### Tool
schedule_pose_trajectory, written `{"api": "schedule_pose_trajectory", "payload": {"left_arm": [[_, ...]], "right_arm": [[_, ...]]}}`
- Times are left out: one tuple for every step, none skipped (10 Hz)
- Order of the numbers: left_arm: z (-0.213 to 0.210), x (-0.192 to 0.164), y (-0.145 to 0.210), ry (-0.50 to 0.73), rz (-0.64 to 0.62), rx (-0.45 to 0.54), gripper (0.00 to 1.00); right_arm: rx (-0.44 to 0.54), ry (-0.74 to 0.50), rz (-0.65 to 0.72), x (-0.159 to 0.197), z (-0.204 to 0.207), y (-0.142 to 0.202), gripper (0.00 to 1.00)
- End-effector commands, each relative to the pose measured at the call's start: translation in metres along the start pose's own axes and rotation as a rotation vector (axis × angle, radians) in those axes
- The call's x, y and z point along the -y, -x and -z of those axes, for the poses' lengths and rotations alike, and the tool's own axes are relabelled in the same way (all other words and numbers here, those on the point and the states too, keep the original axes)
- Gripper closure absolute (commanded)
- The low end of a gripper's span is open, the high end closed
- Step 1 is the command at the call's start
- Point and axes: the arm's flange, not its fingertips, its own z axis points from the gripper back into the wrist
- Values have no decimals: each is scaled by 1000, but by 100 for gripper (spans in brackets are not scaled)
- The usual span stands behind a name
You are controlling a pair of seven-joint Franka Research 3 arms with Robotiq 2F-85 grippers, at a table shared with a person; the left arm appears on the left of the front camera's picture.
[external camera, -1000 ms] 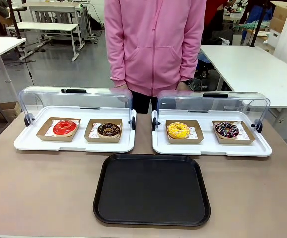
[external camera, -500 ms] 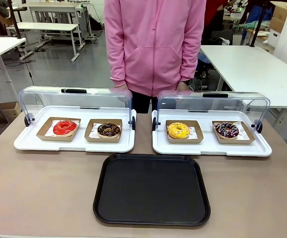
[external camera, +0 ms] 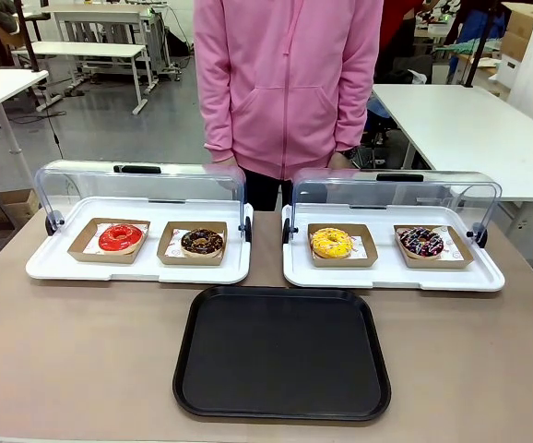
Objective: Move the first donut from the left to the tray.
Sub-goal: Pick up the Paper togo box containing the Donut indicated by the person and place it on the Handle tray.
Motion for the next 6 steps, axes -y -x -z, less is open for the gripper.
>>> {"api": "schedule_pose_trajectory", "payload": {"left_arm": [[-1, 1, -2, 1, 9, 6, 0], [-1, 1, -2, 1, 9, 6, 0], [-1, 1, -2, 1, 9, 6, 0], [-1, 1, -2, 1, 9, 6, 0], [-1, 1, -2, 1, 9, 6, 0], [-1, 1, -2, 1, 9, 6, 0]], "right_arm": [[8, -4, -6, -3, -2, -2, 0], [8, -4, -6, -3, -2, -2, 0], [8, -4, -6, -3, -2, -2, 0], [8, -4, -6, -3, -2, -2, 0], [8, -4, -6, -3, -2, -2, 0], [8, -4, -6, -3, -2, -2, 0]]}}
